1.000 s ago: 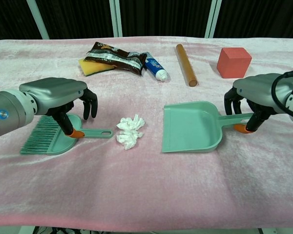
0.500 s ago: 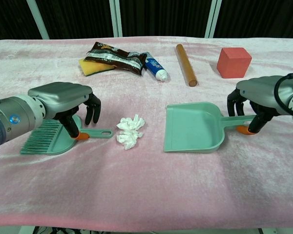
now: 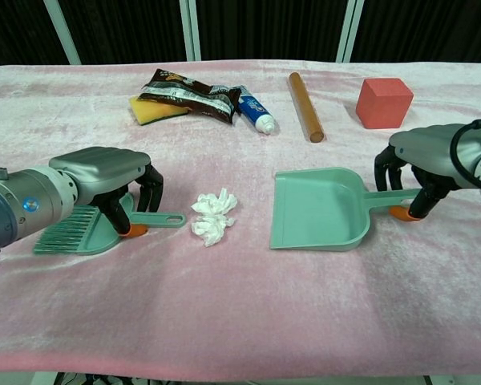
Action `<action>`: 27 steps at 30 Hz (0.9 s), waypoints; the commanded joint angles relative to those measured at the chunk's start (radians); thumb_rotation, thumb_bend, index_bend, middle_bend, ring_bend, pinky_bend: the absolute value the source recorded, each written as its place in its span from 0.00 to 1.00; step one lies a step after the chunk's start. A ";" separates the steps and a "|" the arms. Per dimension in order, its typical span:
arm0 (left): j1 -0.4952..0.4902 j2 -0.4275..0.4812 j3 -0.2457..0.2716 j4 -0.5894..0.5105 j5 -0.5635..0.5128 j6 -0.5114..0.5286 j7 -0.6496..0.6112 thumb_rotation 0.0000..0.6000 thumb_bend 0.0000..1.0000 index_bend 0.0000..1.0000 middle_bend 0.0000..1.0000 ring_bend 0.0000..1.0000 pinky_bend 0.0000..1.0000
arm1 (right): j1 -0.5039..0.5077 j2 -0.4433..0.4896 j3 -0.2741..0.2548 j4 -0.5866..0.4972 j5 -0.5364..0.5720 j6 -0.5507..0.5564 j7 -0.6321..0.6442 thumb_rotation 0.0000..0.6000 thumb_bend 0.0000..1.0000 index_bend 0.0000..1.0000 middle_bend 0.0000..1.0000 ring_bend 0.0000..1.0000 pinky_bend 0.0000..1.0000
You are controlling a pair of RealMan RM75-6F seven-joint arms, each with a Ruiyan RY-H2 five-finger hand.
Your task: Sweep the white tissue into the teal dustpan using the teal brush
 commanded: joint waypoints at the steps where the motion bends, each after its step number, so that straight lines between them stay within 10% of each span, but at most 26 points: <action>1: -0.001 -0.002 0.000 0.008 0.009 -0.002 -0.012 1.00 0.34 0.59 0.61 0.89 1.00 | 0.001 0.001 -0.002 -0.001 0.002 -0.001 -0.002 1.00 0.48 0.72 0.70 0.73 0.80; 27: 0.035 -0.006 -0.029 0.042 0.427 -0.048 -0.549 1.00 0.37 0.64 0.68 0.91 1.00 | 0.037 0.027 0.000 -0.076 0.012 0.064 -0.124 1.00 0.49 0.72 0.70 0.73 0.80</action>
